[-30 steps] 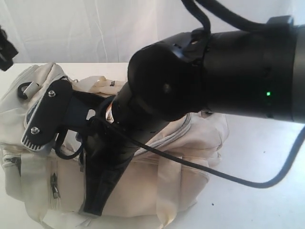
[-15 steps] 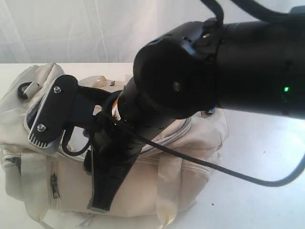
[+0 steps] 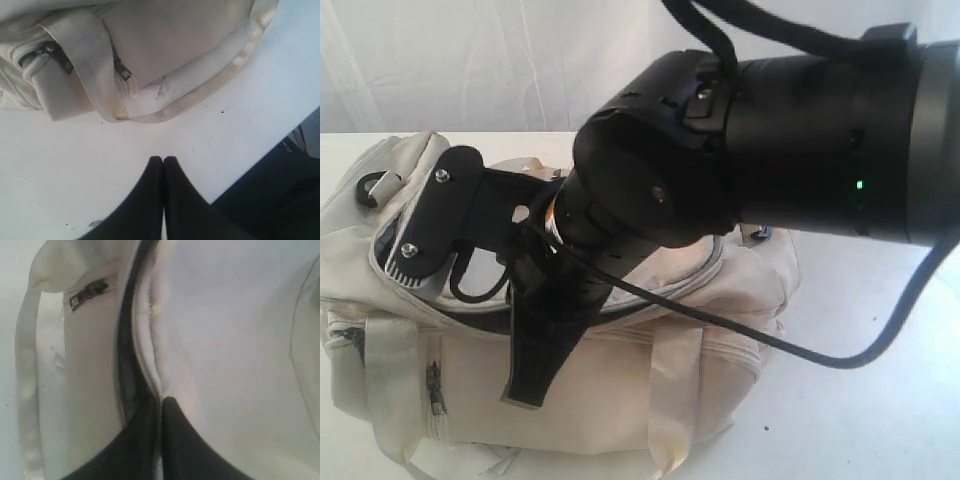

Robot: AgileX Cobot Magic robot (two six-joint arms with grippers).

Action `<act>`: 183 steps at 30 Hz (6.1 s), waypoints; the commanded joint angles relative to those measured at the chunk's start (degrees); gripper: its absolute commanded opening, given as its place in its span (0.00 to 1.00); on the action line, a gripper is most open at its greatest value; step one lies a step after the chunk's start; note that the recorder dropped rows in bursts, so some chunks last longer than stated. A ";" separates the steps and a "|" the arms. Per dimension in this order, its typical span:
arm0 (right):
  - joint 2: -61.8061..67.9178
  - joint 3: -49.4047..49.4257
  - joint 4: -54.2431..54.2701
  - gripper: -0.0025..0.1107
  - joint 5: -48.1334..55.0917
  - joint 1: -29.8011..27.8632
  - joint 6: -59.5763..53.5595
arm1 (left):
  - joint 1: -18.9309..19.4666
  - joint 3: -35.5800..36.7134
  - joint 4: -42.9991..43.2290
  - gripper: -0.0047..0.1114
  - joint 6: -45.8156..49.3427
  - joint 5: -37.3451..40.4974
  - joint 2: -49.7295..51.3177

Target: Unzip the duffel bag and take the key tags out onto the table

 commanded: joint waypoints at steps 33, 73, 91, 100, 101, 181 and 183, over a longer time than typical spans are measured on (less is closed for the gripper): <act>16.13 -35.99 -8.41 0.02 -4.80 -20.46 2.09 | 0.06 -35.10 -35.60 0.04 32.06 -24.24 62.81; 17.08 -31.43 29.14 0.02 23.04 -27.56 -17.95 | 5.59 -66.77 -6.48 0.04 12.09 -8.44 76.95; 27.73 -31.22 29.82 0.66 18.33 -18.31 -17.39 | 5.90 -22.98 2.81 0.04 4.75 -5.87 33.07; 32.20 -31.33 24.37 0.70 9.93 -18.18 -11.38 | 5.90 -8.37 3.06 0.04 3.98 -11.67 15.57; 32.54 -31.43 22.95 0.70 8.69 -18.18 -9.71 | 5.90 -8.06 3.06 0.04 3.78 -12.54 14.24; -26.25 4.31 -8.24 0.02 16.64 -34.55 13.32 | 5.90 -4.50 2.53 0.04 3.17 -18.88 10.72; -26.63 7.89 -9.25 0.02 16.37 -35.70 14.29 | 5.90 -4.50 1.99 0.04 3.17 -18.88 10.72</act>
